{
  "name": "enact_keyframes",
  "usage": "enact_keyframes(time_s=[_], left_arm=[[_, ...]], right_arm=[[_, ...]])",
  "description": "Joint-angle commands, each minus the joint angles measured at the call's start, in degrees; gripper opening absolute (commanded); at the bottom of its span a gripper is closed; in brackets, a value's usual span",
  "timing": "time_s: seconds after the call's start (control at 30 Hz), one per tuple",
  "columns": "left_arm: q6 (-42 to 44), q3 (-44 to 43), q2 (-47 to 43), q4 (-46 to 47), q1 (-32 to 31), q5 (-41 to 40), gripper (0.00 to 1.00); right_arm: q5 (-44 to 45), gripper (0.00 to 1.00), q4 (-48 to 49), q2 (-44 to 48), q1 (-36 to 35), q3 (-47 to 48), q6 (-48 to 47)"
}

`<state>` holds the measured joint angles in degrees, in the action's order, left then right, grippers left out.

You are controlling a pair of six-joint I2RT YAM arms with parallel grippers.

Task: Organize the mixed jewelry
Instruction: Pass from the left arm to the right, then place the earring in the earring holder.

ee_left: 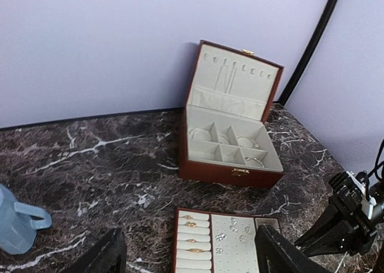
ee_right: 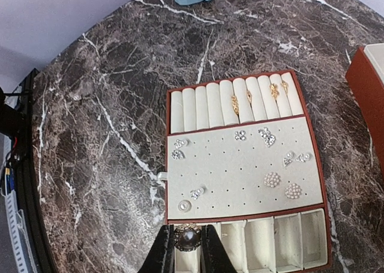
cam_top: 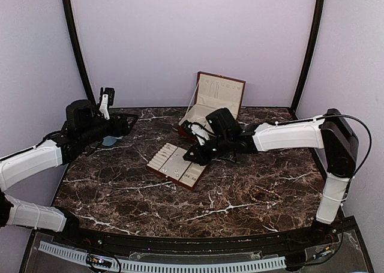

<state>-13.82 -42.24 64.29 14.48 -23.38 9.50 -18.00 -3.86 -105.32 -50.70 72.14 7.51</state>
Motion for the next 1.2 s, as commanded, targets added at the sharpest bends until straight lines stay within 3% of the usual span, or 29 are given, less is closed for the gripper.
enact_keyframes(time_s=[0.0,1.17], left_arm=[[-5.4,-1.2,-0.2,-4.1,3.8,1.6,0.77],[-4.9,0.1,-1.3,-2.6,4.5,3.4,0.77]], right_arm=[[1.6,0.11,-2.6,-3.8,-1.0,4.2,-2.9],[5.1,0.11,-6.8,-14.6,-3.4,10.6,-7.1]])
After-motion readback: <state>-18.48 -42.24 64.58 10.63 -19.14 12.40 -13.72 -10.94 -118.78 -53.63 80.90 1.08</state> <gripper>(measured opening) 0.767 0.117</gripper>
